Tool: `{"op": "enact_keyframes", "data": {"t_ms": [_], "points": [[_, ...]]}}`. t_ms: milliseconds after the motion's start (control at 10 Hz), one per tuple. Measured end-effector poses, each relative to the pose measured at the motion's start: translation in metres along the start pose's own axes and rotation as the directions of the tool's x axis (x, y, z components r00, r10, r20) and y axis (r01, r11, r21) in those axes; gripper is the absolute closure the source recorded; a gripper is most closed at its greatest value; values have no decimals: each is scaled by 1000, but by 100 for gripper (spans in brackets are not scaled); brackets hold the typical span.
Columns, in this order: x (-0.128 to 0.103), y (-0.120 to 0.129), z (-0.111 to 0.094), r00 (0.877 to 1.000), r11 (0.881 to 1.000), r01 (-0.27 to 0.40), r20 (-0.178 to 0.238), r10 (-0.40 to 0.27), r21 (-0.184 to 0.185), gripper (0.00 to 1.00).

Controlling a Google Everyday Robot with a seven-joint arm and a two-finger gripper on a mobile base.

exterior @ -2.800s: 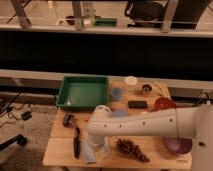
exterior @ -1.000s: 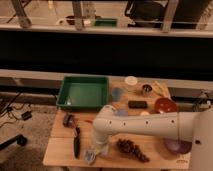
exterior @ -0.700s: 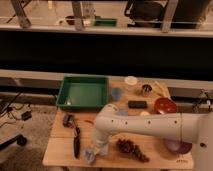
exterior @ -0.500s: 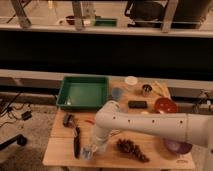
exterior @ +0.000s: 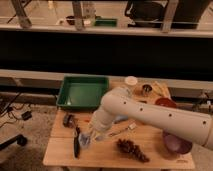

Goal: Place towel in red bowl

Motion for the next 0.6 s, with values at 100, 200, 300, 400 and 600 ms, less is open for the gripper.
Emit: {"op": "enact_keyframes", "data": {"t_ms": [100, 200, 300, 400, 600], "points": [[13, -13, -11, 1000, 1000, -14, -6, 14, 16, 87], [19, -17, -15, 1000, 1000, -20, -9, 20, 22, 87], [20, -17, -16, 1000, 999, -23, -8, 23, 22, 87], [21, -17, -16, 1000, 1000, -23, -9, 23, 20, 87], [19, -17, -15, 1000, 1000, -21, -9, 21, 20, 87]]}}
